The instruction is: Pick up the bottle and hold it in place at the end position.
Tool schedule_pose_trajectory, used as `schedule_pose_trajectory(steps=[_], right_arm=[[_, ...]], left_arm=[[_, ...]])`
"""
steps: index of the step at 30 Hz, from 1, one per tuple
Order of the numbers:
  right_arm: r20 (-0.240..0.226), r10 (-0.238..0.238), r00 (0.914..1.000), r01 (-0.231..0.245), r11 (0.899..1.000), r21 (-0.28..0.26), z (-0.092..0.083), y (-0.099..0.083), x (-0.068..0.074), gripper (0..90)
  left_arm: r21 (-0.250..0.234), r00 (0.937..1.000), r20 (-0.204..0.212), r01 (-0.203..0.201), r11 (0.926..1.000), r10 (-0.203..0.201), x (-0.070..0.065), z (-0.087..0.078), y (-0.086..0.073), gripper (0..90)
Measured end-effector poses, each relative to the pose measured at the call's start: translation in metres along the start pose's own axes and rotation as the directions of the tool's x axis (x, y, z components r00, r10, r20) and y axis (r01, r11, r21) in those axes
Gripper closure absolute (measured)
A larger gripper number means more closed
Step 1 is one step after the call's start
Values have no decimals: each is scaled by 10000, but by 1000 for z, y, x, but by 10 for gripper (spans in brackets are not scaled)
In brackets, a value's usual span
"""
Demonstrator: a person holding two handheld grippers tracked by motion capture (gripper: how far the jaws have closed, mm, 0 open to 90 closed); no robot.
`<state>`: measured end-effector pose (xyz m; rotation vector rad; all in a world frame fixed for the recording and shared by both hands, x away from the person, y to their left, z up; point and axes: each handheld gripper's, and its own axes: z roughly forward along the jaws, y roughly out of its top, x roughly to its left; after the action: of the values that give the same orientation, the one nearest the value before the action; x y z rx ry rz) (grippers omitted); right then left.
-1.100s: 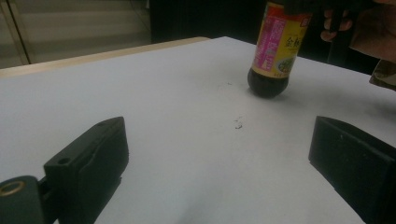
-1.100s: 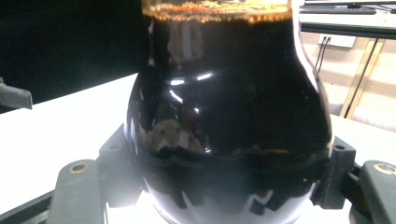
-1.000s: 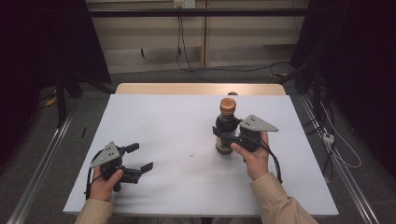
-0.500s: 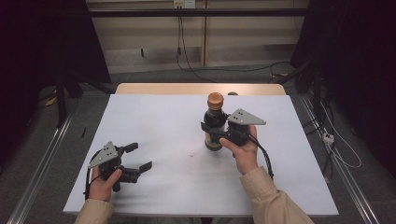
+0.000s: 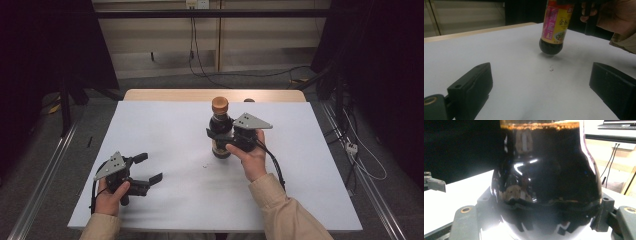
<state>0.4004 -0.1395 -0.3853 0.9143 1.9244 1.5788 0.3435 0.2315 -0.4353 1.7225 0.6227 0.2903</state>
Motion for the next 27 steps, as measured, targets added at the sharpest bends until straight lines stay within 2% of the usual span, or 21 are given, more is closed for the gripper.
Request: schedule_pose_trajectory(steps=[4, 7, 19, 27], right_arm=[[13, -38, 10000, 38, 10000, 49, 7, 1, 0, 267], [7, 182, 9998, -182, 9998, -24, 12, 2, -3, 267], [-11, 342, 9994, -342, 9994, 71, 33, -1, -9, 266], [14, 368, 9993, -368, 9993, 65, 40, -2, -10, 266]], left_arm=[[-31, 10000, 19, -22, 10000, 22, 0, 0, 0, 46], [-33, 10000, 17, -8, 10000, 8, 0, 0, 0, 46], [-46, 10000, 44, 50, 10000, -50, 1, 0, 0, 46], [-49, 10000, 44, 69, 10000, -69, 1, 0, -1, 46]])
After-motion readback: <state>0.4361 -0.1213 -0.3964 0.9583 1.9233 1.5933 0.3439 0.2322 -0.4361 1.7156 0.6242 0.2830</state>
